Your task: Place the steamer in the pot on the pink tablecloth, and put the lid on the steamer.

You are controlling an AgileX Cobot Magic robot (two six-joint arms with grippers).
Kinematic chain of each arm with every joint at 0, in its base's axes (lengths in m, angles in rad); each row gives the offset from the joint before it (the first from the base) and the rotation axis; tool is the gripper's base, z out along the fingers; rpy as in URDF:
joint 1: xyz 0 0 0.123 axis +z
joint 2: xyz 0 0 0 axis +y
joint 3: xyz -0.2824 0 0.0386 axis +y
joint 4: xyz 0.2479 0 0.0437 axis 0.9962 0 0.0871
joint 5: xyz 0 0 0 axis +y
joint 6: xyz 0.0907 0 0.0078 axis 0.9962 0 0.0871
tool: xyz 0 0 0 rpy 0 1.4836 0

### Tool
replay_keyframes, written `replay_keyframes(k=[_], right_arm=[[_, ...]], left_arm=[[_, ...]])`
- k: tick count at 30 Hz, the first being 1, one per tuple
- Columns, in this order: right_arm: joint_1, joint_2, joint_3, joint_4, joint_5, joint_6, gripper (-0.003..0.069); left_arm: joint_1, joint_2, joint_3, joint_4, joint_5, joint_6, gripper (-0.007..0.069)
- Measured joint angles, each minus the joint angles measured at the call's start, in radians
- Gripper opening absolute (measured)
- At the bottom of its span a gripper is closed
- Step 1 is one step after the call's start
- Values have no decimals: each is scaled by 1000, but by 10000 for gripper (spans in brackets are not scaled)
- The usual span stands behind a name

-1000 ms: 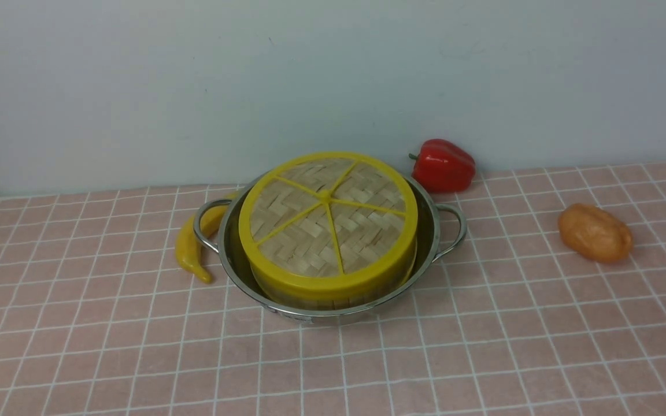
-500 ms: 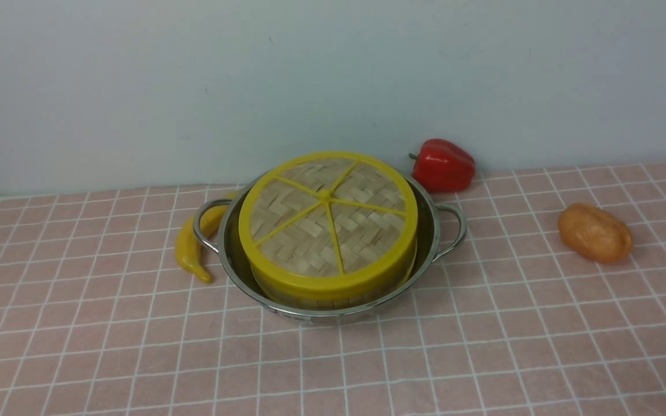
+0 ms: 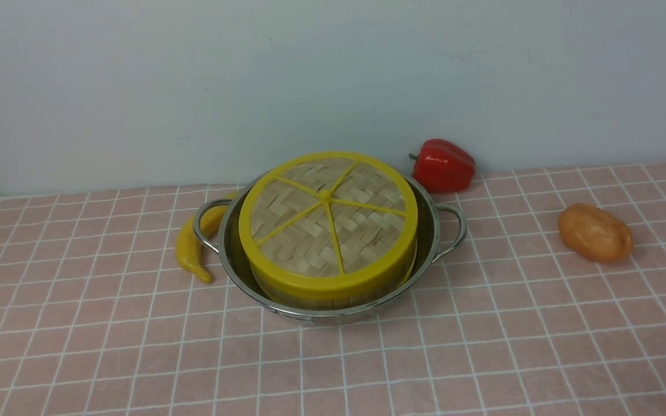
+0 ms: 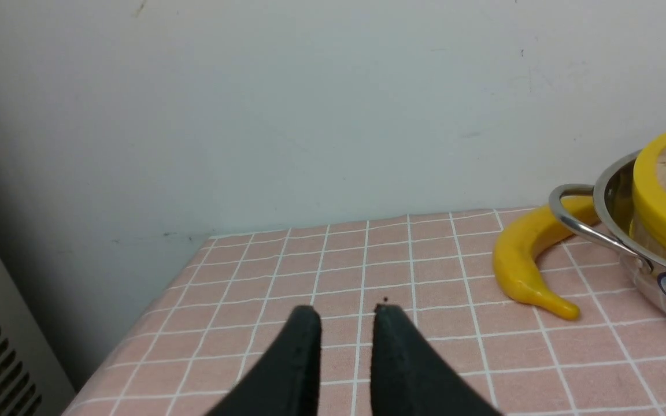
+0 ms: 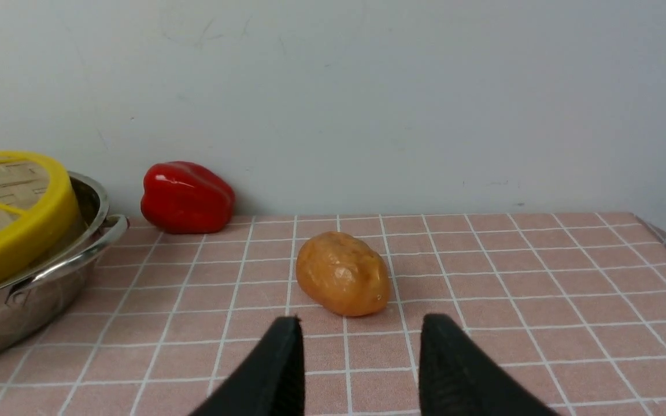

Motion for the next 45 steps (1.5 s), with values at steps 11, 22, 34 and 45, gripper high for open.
replay_keyframes(k=[11,22,34,45], right_arm=[[0,0,0,21,21,-2,144],[0,0,0,21,21,-2,161],[0,0,0,21,21,-2,199],[0,0,0,21,21,-2,235]], left_arm=[[0,0,0,0,0,-1,154],[0,0,0,0,0,-1,170],[0,0,0,0,0,-1,183],[0,0,0,0,0,-1,202]])
